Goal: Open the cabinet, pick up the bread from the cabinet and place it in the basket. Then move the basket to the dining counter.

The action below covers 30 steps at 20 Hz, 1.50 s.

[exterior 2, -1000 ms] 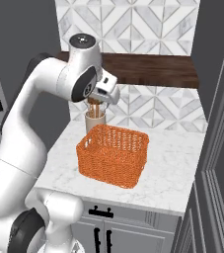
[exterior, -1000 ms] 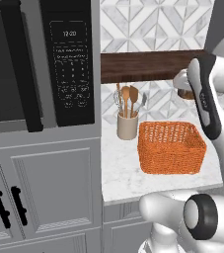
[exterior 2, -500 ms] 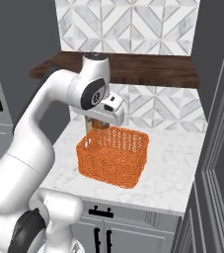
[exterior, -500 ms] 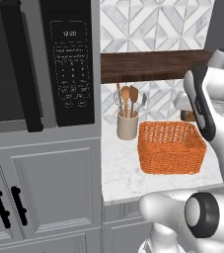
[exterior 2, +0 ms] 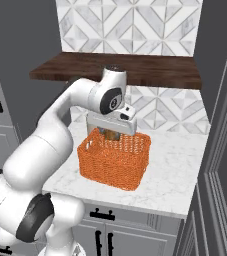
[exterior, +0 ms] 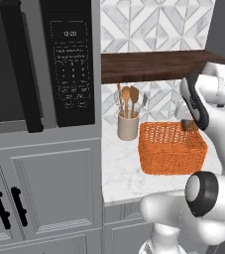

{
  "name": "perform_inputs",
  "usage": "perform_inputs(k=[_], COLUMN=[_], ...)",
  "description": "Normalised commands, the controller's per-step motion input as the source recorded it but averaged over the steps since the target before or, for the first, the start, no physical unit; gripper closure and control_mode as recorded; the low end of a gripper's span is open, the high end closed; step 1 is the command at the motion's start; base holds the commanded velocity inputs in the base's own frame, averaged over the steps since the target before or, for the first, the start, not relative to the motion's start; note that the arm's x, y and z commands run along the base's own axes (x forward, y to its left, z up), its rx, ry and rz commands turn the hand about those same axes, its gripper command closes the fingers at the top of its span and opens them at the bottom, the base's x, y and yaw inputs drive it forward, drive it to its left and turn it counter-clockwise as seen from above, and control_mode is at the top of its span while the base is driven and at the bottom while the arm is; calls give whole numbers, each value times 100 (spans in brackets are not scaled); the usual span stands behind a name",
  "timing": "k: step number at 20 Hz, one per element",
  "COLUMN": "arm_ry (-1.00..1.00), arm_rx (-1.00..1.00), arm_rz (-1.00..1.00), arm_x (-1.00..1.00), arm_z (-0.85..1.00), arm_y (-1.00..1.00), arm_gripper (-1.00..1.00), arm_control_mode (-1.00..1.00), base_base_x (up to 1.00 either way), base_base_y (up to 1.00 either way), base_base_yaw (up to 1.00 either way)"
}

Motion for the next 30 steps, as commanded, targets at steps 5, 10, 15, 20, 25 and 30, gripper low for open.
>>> perform_inputs(k=[5,10,15,20,25,30], arm_ry=[0,5,5,2,1,0], arm_rx=[0,2,1,1,2,3], arm_rz=[9,8,7,7,7,7], arm_x=[65,73,40,39,41,42], arm_z=[-68,-45,-55,-56,-48,-39], arm_y=[-3,-2,-4,-5,-8,-8], arm_gripper=[100,100,100,100,100,100], arm_control_mode=[-100,-100,-100,-100,-100,-100], base_base_x=[0,0,0,0,0,0], base_base_y=[0,0,0,0,0,0], base_base_yaw=[0,0,0,0,0,0])
